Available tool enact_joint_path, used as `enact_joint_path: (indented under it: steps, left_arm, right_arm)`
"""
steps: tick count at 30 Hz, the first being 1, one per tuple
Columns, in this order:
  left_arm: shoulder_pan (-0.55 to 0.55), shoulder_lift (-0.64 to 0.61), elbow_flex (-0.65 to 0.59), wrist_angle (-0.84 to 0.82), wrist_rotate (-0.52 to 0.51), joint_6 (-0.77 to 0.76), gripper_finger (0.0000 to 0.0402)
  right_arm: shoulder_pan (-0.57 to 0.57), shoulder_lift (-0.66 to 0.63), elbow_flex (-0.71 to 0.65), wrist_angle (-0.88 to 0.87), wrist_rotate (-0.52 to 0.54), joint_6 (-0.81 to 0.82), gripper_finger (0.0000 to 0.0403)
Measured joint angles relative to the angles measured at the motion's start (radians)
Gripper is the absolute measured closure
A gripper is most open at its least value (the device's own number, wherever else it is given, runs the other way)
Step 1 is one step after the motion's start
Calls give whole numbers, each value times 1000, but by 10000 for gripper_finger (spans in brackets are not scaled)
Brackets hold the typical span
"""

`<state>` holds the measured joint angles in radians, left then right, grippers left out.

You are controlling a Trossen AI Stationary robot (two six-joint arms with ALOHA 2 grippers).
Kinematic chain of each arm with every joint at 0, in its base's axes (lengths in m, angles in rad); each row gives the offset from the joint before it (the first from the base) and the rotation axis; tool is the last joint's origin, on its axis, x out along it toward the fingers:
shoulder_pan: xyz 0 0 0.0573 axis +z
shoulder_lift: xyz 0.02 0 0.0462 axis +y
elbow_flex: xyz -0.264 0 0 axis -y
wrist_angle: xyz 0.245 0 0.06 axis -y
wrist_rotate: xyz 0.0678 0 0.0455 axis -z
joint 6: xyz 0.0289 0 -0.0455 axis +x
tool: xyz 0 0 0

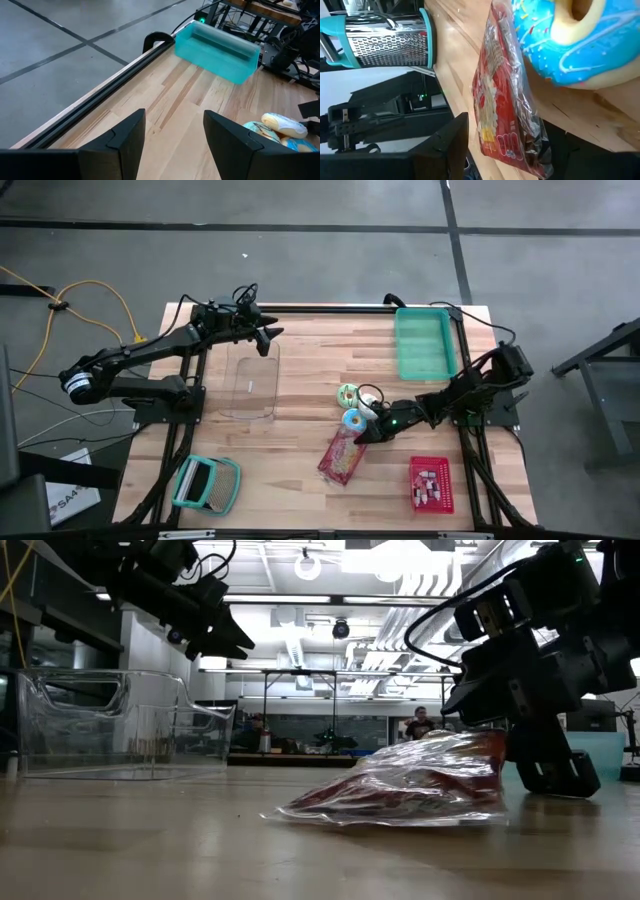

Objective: Pick & Place Food Item
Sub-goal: Put the red popcorn bag into the green bin

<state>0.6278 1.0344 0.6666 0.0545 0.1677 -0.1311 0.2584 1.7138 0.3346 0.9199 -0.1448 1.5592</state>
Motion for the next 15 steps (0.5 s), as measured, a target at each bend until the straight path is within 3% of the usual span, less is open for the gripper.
enact_joint_path:
  steps: [7,15]
  left_arm:
    - [0,0,0,0,0,0,207]
    - [0,0,0,0,0,0,207]
  right_arm:
    - [0,1,-2,-6,-2,4,236]
    - [0,2,-2,-9,-3,5,294]
